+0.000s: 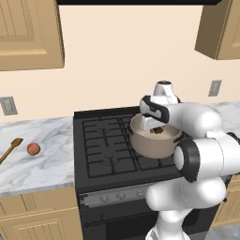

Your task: Put the sweet potato and onion in the pot. Retrieve the spatula and lightly stir the vegetables in the pot.

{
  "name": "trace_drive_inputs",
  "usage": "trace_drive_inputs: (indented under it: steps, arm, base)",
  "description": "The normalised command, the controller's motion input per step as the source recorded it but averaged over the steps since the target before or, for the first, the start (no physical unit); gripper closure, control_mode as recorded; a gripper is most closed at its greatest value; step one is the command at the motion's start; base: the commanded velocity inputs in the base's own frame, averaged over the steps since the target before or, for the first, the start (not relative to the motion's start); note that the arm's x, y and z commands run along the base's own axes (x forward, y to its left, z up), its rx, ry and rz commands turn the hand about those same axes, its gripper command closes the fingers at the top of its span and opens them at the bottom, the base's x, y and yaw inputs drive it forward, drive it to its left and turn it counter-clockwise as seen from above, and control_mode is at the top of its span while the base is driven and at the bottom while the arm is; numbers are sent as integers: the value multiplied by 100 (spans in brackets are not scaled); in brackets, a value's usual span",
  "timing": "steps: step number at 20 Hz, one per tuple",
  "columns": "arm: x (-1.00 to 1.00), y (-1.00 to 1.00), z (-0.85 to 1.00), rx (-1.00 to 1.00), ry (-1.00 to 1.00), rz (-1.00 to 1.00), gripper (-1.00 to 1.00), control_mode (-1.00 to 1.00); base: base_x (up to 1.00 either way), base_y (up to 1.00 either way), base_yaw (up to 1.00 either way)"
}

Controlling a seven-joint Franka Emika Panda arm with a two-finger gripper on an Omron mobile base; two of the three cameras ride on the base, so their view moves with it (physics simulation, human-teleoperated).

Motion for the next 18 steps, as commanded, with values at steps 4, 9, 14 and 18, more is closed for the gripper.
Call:
trace_drive_inputs:
  steps: [4, 9, 14, 18]
  arm:
    - [0, 0, 0, 2, 0, 0, -100, -100]
    - [0, 0, 0, 0, 0, 0, -100, -100]
    - [0, 0, 0, 0, 0, 0, -100, -100]
    - [0, 0, 3, 0, 0, 0, -100, -100]
  base:
    - [0, 0, 0]
    - [0, 0, 0]
    - [0, 0, 0]
    - [0, 0, 0]
